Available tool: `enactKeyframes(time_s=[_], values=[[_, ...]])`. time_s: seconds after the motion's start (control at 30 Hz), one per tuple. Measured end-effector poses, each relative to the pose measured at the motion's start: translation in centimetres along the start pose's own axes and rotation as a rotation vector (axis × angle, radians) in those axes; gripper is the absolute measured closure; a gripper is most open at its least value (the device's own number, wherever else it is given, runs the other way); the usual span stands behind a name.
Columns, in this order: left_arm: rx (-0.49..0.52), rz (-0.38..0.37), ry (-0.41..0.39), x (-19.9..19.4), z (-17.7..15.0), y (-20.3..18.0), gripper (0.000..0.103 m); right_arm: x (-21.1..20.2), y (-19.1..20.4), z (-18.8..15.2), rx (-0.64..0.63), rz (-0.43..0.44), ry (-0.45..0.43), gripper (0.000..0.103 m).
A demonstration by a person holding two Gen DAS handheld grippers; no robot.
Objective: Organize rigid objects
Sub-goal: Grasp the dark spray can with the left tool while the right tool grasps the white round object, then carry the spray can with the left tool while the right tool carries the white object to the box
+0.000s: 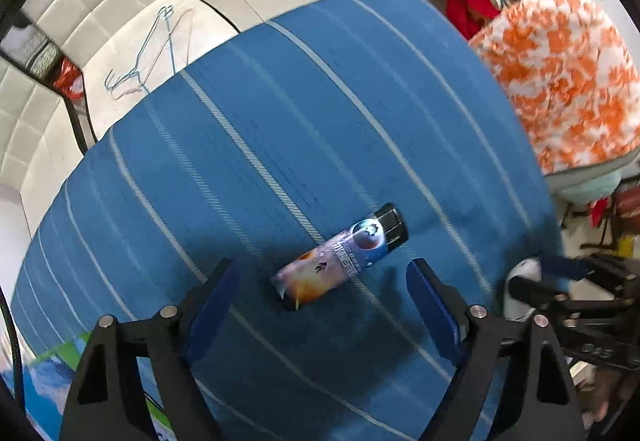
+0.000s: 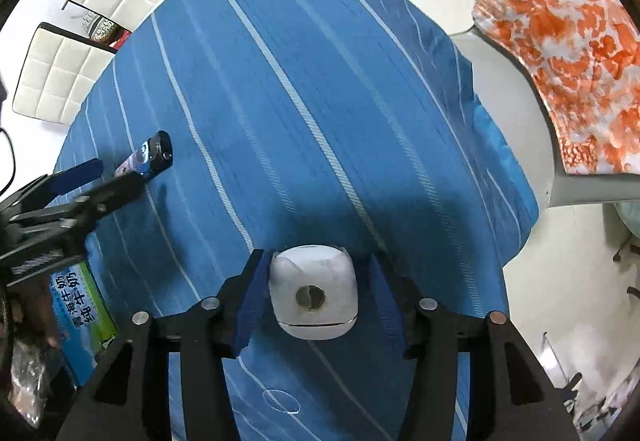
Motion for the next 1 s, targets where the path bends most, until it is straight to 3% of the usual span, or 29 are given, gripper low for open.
enactKeyframes(time_s=[0.17, 0.23, 0.3, 0.37, 0.5, 0.6, 0.7, 0.83, 1.0], values=[[0.129, 0.103, 0.0, 1.6, -0.1, -1.8, 0.024, 0.0, 1.4, -0.3, -0.023, -0.057, -0.029, 0.048], [0.131, 0.107, -0.005, 1.5, 0.0, -2.1, 0.034, 0.1, 1.6, -0.4, -0.003, -0.086, -0.03, 0.048], [0.105, 0.104, -0.021, 1.0, -0.1, -2.0, 0.064, 0.4, 1.4, -0.8, 0.028, -0.092, -0.027, 0.048], [0.057, 0.111, -0.025, 0.5, -0.5, -1.6, 0.078, 0.8, 1.1, -1.1, 0.053, -0.111, -0.018, 0.047], [-0.094, 0.102, 0.0, 0.4, -3.3, 0.5, 0.08, 1.0, 1.2, -1.6, 0.05, -0.14, -0.029, 0.048], [-0.249, 0.059, 0.012, 0.3, -5.7, 2.2, 0.08, 1.1, 1.7, -1.9, 0.016, -0.21, -0.036, 0.053], [-0.339, -0.001, 0.002, 0.3, -6.6, 3.2, 0.08, 1.0, 2.4, -2.5, -0.01, -0.257, -0.046, 0.053], [-0.361, -0.021, 0.009, 0.4, -6.5, 3.6, 0.079, 1.1, 2.9, -2.9, -0.005, -0.256, -0.05, 0.053], [-0.356, 0.035, -0.008, 0.2, -6.1, 3.6, 0.08, 1.1, 3.1, -2.8, -0.019, -0.257, -0.043, 0.054]])
Point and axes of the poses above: each gripper's, at about its wrist camera, not at the fingertips, and x roughly the way its jaws point, y to its left, z to its top, the point moved 6 cm from there along x, roughly the way its jaws point, and after that the axes turned 5 degrees about -x, right-handed, at the moved point
